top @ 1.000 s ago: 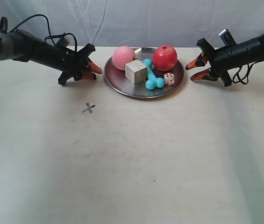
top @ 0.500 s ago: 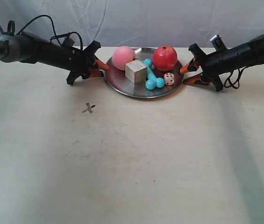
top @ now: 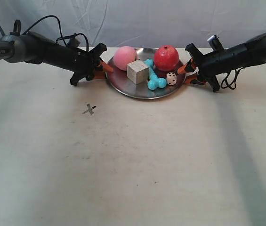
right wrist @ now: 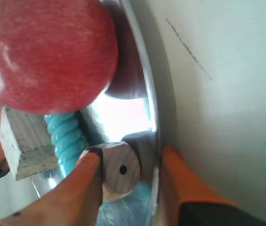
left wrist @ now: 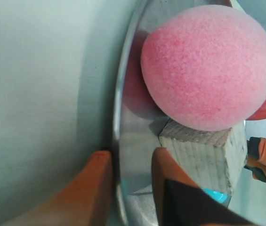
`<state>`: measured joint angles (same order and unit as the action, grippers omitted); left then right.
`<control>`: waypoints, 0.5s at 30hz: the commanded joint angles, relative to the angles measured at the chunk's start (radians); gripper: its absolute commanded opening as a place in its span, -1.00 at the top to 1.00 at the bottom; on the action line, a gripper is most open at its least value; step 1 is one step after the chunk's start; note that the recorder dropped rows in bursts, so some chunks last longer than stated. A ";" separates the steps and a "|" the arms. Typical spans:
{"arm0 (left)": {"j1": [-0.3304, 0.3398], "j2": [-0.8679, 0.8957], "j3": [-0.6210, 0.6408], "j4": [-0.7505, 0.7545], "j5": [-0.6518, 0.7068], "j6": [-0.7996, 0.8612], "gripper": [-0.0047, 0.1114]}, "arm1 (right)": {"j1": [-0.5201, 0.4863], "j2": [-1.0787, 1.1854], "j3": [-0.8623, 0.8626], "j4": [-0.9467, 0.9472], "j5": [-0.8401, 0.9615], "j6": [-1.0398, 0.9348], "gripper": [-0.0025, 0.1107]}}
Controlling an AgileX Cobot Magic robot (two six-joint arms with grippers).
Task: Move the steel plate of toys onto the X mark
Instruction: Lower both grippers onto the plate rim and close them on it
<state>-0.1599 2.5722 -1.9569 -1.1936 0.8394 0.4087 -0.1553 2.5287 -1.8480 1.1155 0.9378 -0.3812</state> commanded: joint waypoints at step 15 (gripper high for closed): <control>-0.012 0.024 0.011 0.035 0.019 -0.006 0.92 | 0.017 0.013 -0.002 -0.165 -0.009 0.044 0.96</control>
<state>-0.1599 2.5722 -1.9569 -1.1857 0.8261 0.3967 -0.1529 2.5284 -1.8557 1.0476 0.9363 -0.3252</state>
